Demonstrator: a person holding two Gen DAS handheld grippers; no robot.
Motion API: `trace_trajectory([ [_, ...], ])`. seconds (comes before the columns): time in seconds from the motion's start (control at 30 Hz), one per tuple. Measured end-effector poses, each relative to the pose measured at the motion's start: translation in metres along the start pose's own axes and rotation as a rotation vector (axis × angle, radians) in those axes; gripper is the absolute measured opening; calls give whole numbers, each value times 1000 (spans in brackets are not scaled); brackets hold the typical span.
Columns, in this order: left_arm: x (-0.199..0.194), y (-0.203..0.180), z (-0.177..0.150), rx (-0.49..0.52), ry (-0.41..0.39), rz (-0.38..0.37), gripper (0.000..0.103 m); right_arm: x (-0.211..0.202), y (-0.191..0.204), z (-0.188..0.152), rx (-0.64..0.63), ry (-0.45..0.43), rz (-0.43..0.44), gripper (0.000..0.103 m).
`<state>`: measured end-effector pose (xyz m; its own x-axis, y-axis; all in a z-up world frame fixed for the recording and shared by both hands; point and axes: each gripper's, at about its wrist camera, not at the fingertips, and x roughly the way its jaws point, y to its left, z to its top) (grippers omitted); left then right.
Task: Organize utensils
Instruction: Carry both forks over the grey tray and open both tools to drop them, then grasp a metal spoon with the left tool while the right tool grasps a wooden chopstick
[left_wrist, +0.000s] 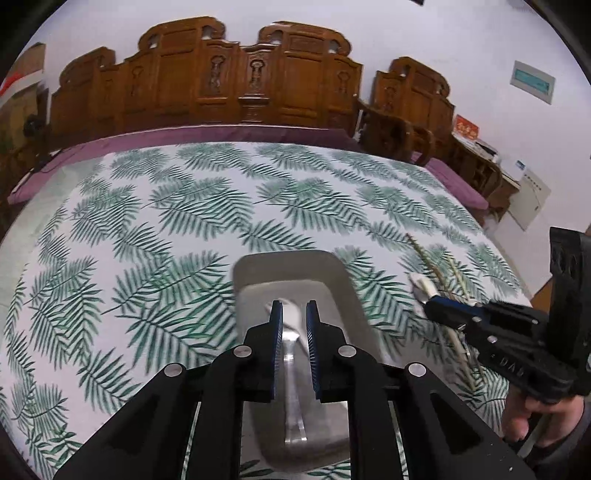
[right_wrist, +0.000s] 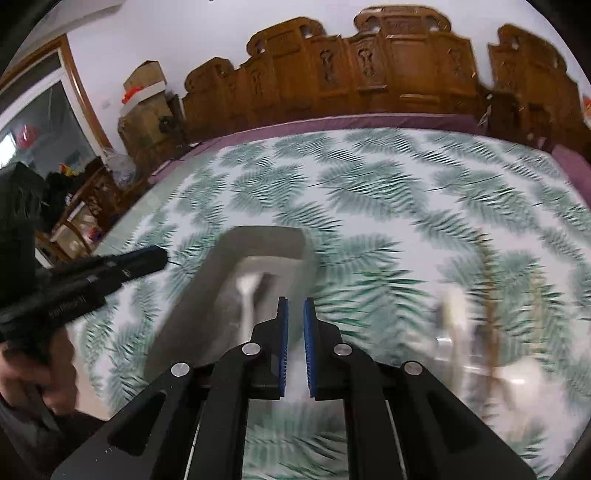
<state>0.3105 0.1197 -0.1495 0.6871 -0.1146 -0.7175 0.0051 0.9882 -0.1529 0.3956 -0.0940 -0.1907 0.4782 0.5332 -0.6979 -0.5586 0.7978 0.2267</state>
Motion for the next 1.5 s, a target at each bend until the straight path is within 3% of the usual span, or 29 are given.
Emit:
trace_trajectory([
  [0.1, 1, -13, 1, 17, -2, -18, 13, -16, -23, -7, -35, -1, -73, 11],
  [0.3, 5, -38, 0, 51, -2, -48, 17, -23, -55, -24, -46, 29, -139, 11],
  [0.63, 15, -62, -10, 97, 25, -69, 30, 9, -67, -51, -50, 113, -177, 11],
  [1.1, 17, -69, -12, 108, 34, -80, 31, 27, -64, -67, -100, 197, -227, 11],
  [1.33, 21, -84, -16, 120, 41, -98, 32, 28, -74, -64, -73, 197, -219, 6],
  [1.5, 29, -102, -21, 137, 53, -108, 32, 8, -82, -57, -36, 129, -199, 6],
])
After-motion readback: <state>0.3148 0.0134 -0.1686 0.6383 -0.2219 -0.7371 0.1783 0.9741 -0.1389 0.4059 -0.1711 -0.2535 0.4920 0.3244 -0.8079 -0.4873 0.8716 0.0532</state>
